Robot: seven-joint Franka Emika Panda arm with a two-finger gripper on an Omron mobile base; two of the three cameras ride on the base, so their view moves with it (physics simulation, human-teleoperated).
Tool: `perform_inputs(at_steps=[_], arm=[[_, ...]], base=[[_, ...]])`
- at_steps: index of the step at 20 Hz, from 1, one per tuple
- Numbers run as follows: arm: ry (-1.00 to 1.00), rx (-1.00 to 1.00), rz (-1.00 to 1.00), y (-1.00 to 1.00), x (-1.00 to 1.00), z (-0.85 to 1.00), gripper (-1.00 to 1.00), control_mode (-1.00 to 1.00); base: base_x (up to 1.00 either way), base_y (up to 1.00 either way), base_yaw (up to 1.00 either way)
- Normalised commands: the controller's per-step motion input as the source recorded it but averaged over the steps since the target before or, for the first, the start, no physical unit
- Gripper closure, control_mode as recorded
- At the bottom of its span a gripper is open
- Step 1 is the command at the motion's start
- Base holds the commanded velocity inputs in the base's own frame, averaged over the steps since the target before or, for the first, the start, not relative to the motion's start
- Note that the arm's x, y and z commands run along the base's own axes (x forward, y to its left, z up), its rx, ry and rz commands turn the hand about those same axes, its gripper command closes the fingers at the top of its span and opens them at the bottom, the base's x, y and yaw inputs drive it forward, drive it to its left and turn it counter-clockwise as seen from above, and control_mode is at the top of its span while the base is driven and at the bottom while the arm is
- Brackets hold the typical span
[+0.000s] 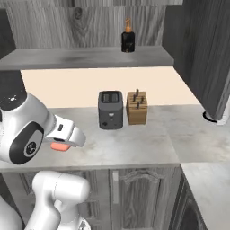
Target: Locate and retrieve the bar soap and soap dispenser from the cabinet. Place them next to the sink.
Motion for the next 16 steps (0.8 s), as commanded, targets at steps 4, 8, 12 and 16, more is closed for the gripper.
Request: perform_inputs(at_steps=[4,8,12,16], arm=[[0.00,0.00,0.00,0.00,0.00,0.00,1.00,1.00],[0.00,0.00,0.00,0.00,0.00,0.00,1.00,1.00],[0.00,0.00,0.00,0.00,0.00,0.00,1.00,1.00],[0.00,0.00,0.00,0.00,0.00,0.00,1.00,1.00]], base=[[0.00,0.00,-0.49],[0.00,-0.06,-0.46],[0.00,-0.23,-0.43],[0.00,-0.47,-0.35]])
